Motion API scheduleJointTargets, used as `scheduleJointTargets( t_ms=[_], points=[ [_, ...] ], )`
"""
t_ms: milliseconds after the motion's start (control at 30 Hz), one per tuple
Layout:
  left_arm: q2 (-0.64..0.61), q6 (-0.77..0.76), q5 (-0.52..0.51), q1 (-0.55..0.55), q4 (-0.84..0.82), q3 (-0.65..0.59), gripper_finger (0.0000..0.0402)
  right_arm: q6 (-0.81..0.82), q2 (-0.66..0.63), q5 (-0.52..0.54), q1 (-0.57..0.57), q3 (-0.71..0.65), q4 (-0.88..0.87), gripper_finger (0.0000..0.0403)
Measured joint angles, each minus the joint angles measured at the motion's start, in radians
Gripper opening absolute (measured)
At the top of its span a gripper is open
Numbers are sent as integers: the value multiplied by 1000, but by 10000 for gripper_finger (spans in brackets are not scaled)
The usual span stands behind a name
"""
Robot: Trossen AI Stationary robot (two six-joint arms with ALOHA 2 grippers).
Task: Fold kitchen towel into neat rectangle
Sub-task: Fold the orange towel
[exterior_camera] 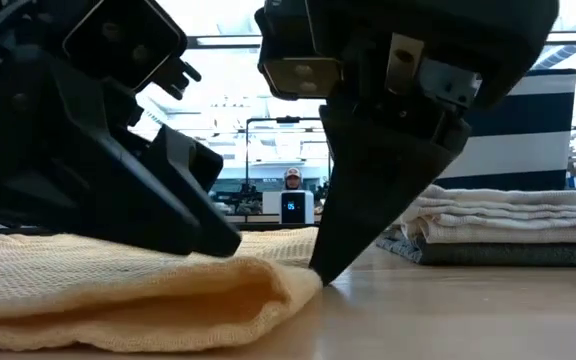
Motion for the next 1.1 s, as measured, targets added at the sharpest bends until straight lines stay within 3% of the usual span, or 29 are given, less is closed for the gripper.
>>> scheduleJointTargets(
  t_ms=[467,667,1100],
  points=[
    [0,-3,0,3,-17,-1,114,6,46,-2,26,74,18,0],
    [-2,-5,0,3,-21,-2,114,18,63,-67,26,75,18,0],
    [-2,-6,0,3,-21,-2,114,33,43,-53,49,123,19,0]
  ],
)
